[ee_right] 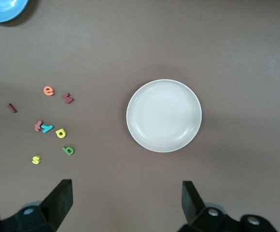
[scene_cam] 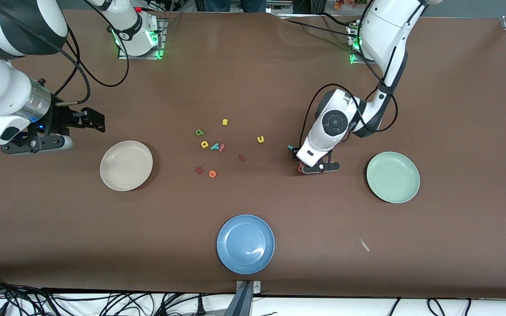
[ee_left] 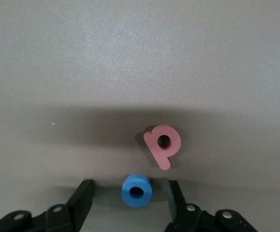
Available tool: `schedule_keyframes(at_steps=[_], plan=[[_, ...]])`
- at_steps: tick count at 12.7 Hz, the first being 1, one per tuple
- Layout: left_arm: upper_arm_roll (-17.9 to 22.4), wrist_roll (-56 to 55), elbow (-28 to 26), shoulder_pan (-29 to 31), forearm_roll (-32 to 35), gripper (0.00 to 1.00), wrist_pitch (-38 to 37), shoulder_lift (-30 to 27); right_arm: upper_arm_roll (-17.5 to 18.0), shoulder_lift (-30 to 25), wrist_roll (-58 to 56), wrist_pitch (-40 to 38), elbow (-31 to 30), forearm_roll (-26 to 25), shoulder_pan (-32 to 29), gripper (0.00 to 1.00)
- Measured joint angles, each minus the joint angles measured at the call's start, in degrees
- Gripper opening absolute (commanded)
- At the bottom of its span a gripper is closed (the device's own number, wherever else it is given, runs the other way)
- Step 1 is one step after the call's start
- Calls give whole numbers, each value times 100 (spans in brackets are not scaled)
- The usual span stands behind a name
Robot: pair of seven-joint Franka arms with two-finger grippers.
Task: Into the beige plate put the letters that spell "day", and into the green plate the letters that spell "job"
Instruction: 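Place the blue ring on the green plate while the right gripper descends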
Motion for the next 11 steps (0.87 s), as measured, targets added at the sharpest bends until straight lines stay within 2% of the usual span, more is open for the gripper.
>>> schedule_keyframes(at_steps=[2, 4, 6, 11], plan=[[6, -9, 2, 0, 0, 41, -1, 3, 0, 52, -133, -28, -48, 7, 0, 100], [9, -23, 15, 0, 0, 18, -1, -4, 3, 144, -466, -19, -117, 184, 10, 100], [2, -62, 44, -18, 0, 0, -6, -29, 18, 288, -152, 74, -122, 273, 238, 100], [39, -90, 99, -19, 0, 0, -31, -48, 46, 636, 852, 928, -442, 256, 1208, 100]])
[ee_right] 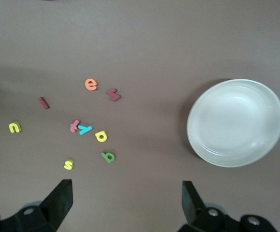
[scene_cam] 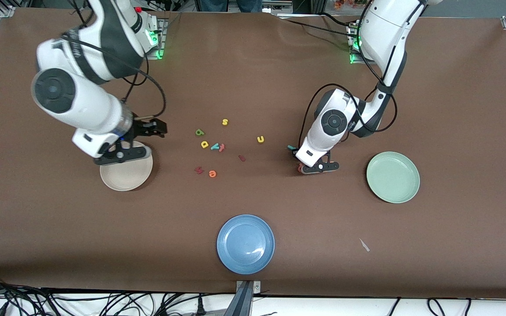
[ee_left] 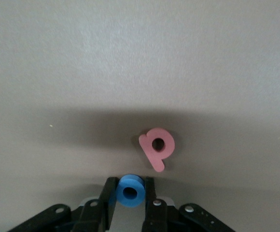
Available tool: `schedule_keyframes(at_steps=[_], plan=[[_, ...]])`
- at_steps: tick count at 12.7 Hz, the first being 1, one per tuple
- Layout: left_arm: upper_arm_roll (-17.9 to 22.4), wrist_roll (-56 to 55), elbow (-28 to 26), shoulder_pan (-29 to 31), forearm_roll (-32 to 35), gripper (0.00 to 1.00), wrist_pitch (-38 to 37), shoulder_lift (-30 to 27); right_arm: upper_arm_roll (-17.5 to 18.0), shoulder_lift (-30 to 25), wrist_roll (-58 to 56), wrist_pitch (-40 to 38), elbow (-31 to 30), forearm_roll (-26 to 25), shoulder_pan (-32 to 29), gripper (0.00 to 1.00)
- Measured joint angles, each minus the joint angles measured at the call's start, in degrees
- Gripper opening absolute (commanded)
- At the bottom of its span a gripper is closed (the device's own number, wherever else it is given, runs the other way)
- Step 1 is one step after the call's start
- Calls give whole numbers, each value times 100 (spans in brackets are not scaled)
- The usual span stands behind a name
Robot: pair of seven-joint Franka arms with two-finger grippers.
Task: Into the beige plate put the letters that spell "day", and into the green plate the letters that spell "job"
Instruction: 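Place the blue ring on the green plate while the right gripper descends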
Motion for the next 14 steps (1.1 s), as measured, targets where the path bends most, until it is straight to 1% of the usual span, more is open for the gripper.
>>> schedule_keyframes(at_steps=[1, 2, 4, 5, 6, 7, 8, 9, 10, 11, 12, 13, 14], plan=[[36, 4, 76, 60, 0, 0, -180, -115, 0, 26, 145, 210, -141, -45, 138, 100], [64, 72, 175, 217, 0, 0, -533, -325, -1, 54, 251, 345, -239, -86, 268, 100], [91, 565, 286, 797, 0, 0, -1361, -866, 2, 141, 316, 626, -407, -104, 492, 100], [97, 962, 277, 1158, 1, 0, -1718, -1073, 37, 163, 319, 1001, -633, -105, 540, 100], [108, 1399, 256, 1510, 1, 0, -1941, -1173, 172, 155, 319, 1495, -992, -111, 491, 100], [117, 1823, 226, 1828, 1, 0, -2008, -1168, 419, 128, 304, 2049, -1437, -149, 318, 100], [120, 2204, 183, 2087, 1, 0, -2011, -1118, 677, 109, 265, 2568, -1857, -234, 118, 100], [123, 2522, 142, 2292, 2, 0, -2009, -1035, 857, 102, 198, 3043, -2255, -312, -19, 100], [123, 2751, 131, 2435, 48, 0, -1999, -910, 958, 106, 139, 3408, -2592, -348, -85, 100], [121, 2862, 147, 2521, 148, 14, -1977, -759, 1024, 111, 94, 3674, -2857, -357, -111, 100], [120, 2888, 185, 2560, 253, 42, -1944, -613, 1057, 111, 65, 3919, -3075, -371, -116, 100], [117, 2892, 244, 2564, 306, 76, -1912, -488, 1082, 114, 50, 4210, -3294, -431, -118, 100], [103, 2896, 309, 2564, 312, 100, -1894, -394, 1101, 126, 50, 4523, -3538, -519, -120, 100]])
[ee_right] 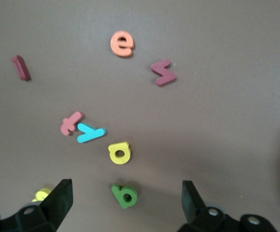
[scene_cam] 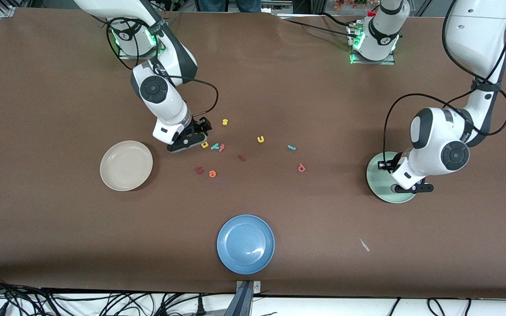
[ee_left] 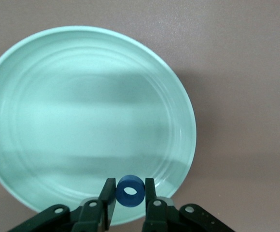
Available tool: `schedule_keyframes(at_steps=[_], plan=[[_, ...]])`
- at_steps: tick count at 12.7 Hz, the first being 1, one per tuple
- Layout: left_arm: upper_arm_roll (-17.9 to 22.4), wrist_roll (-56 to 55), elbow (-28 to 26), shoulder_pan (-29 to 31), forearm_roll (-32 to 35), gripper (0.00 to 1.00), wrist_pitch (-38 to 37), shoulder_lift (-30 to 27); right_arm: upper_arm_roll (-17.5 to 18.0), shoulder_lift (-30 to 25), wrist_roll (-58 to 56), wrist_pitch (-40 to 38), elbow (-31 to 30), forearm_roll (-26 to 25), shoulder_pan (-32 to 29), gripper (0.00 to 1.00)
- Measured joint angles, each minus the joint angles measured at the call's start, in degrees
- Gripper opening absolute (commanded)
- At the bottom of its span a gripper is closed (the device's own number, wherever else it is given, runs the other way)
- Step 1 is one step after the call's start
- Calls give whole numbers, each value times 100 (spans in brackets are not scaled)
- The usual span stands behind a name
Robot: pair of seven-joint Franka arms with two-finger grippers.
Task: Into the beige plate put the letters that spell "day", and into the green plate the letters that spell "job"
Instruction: 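Place the blue ring on the green plate while the right gripper descends, then grasp the teal letter while the right gripper grasps the green b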
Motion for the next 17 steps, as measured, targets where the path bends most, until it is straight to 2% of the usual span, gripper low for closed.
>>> schedule_keyframes(at_steps=[2, 5, 6, 8, 10, 12, 13, 15, 17], plan=[[-17, 7, 78, 0, 1, 100, 8, 56, 16, 22, -8, 379, -396, -61, -1, 100], [-56, -52, 203, 0, -6, 100, -16, 2, 97, 102, -15, 579, -640, -64, -2, 100], [-159, -252, 249, -6, -19, 100, -129, -84, 124, 162, -15, 741, -703, -64, -2, 100], [-657, -1083, 274, -32, -25, 98, -374, -297, 145, 351, -15, 1162, -840, -64, -2, 100], [-1267, -2091, 265, -109, -25, 87, -401, -349, 145, 502, -15, 1390, -878, -69, -9, 98], [-1712, -2933, 179, -255, -25, 72, -153, -273, 144, 541, -15, 1459, -881, -70, -19, 86], [-1798, -3237, 113, -399, -25, 64, 110, -182, 145, 542, -17, 1467, -882, -71, -20, 83], [-1832, -3758, 51, -838, -25, 54, 583, 111, 164, 536, -21, 1492, -882, -72, -20, 83], [-1829, -4114, 45, -1233, -24, 49, 886, 394, 172, 516, -80, 1501, -881, -74, -20, 83]])
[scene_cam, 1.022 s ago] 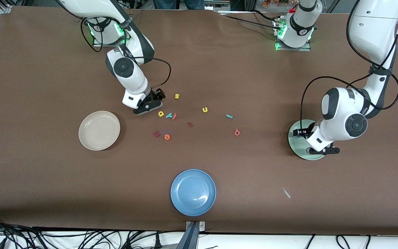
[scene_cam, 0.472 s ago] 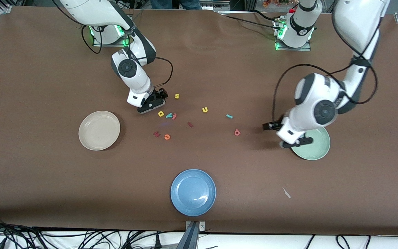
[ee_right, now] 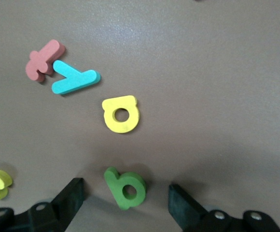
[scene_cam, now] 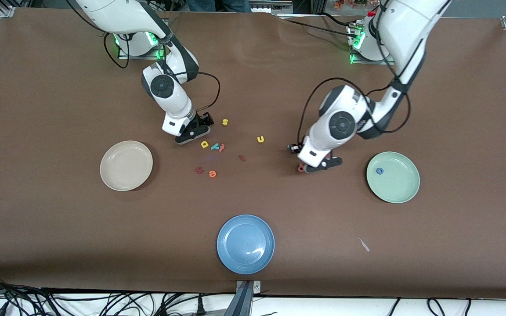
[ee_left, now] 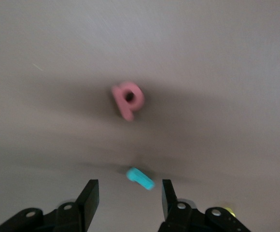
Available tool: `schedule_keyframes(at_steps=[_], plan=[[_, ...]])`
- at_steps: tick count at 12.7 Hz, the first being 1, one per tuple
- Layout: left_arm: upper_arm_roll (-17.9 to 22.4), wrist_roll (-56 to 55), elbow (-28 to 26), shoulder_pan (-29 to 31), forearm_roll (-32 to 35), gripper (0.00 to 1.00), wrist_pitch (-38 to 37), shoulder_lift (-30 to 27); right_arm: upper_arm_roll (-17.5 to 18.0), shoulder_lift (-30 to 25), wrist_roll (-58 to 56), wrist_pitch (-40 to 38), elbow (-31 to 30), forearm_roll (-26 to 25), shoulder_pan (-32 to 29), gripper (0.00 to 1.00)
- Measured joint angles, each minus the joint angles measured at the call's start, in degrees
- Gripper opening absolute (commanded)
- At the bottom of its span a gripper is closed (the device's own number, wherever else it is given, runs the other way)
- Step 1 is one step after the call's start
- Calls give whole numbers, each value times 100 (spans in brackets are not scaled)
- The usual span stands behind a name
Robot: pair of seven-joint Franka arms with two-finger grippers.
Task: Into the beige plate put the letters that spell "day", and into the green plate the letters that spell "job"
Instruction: 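Grasp the teal letter while the right gripper grasps the green b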
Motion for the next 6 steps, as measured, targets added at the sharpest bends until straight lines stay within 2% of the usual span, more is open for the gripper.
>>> schedule_keyframes(at_steps=[1, 3, 6], plan=[[3, -90, 0, -112, 1, 49, 78, 109, 0, -24, -29, 1, 3, 0, 0, 80], [21, -108, 1, -149, 2, 49, 133, 215, 1, -61, -50, -1, 4, -78, -1, 68], [92, -107, 47, -108, 243, 49, 135, 219, 1, -86, -53, -8, 5, -209, -5, 58]])
